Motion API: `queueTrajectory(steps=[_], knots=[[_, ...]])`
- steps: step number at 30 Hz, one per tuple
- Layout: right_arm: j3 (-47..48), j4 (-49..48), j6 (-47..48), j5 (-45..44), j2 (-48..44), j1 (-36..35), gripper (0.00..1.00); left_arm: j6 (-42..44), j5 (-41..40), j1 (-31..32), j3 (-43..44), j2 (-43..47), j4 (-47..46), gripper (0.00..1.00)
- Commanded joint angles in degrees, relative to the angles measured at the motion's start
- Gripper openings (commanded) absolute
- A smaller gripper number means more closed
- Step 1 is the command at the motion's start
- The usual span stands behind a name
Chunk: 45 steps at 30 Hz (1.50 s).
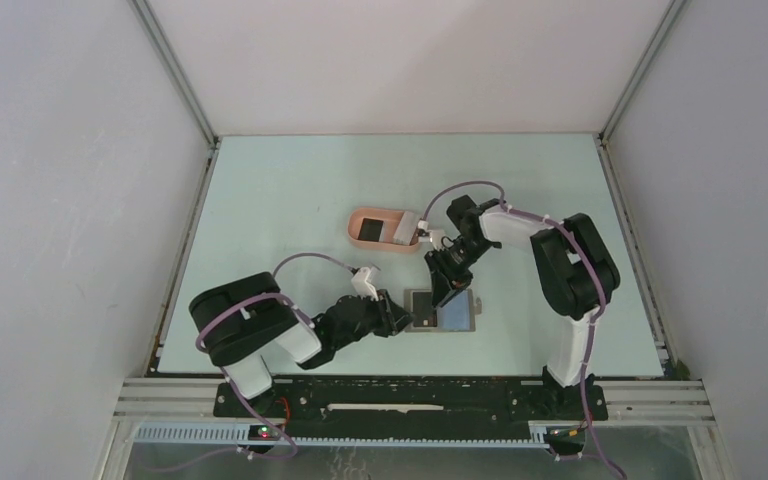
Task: Put the credit cards into the card holder
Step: Insert the credit card into the card holder, then pick up the credit card from the storage box.
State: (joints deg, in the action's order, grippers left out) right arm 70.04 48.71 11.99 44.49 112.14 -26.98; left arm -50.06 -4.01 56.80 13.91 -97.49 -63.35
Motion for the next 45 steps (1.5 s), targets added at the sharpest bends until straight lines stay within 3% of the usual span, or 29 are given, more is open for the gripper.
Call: queueTrajectory(steps=[1,7,12,20,23,28,32,36,41,45], knots=[[2.47,2.61,5.15,-2.34,-7.88,0.73,0.42,0.39,-2.45,0.42,-2.45,3.99,-2.02,0.34],[2.45,3.37,7.48,-2.96,-14.89,1.34,0.42,3.2,-4.05,0.18,-3.8,10.63,2.68,0.37],[2.47,2.61,9.72,-2.94,-24.53,1.76,0.43,10.78,-5.62,-0.32,-0.82,20.67,15.86,0.41],[2.81,-3.28,11.74,-3.66,-39.74,3.98,0.51,30.46,-15.07,-1.85,12.88,31.95,39.26,0.7],[3.85,-5.91,12.18,-5.54,-43.44,4.5,0.61,35.42,-18.2,-3.79,17.76,32.58,40.36,0.85],[5.57,-7.91,11.41,-5.53,-45.02,4.9,0.84,38.26,-12.47,-9.99,25.31,30.34,39.22,0.99],[7.04,-6.4,10.27,1.73,-42.57,6.55,0.89,35.91,-2.15,-16.69,35.67,24.79,42.51,1.0],[6.42,-4.43,11.28,3.42,-39.94,9.15,0.99,33.26,6.36,-22.11,51.35,15.22,52.9,1.0],[3.8,-5.05,10.99,4.98,-39.29,13.16,1.0,29.71,14.43,-26.59,73.51,3.42,65.79,0.98],[3.4,-4.94,11.23,4.95,-38.54,15.2,1.0,30.02,14.92,-27.26,81.15,-2.1,72.87,0.94]])
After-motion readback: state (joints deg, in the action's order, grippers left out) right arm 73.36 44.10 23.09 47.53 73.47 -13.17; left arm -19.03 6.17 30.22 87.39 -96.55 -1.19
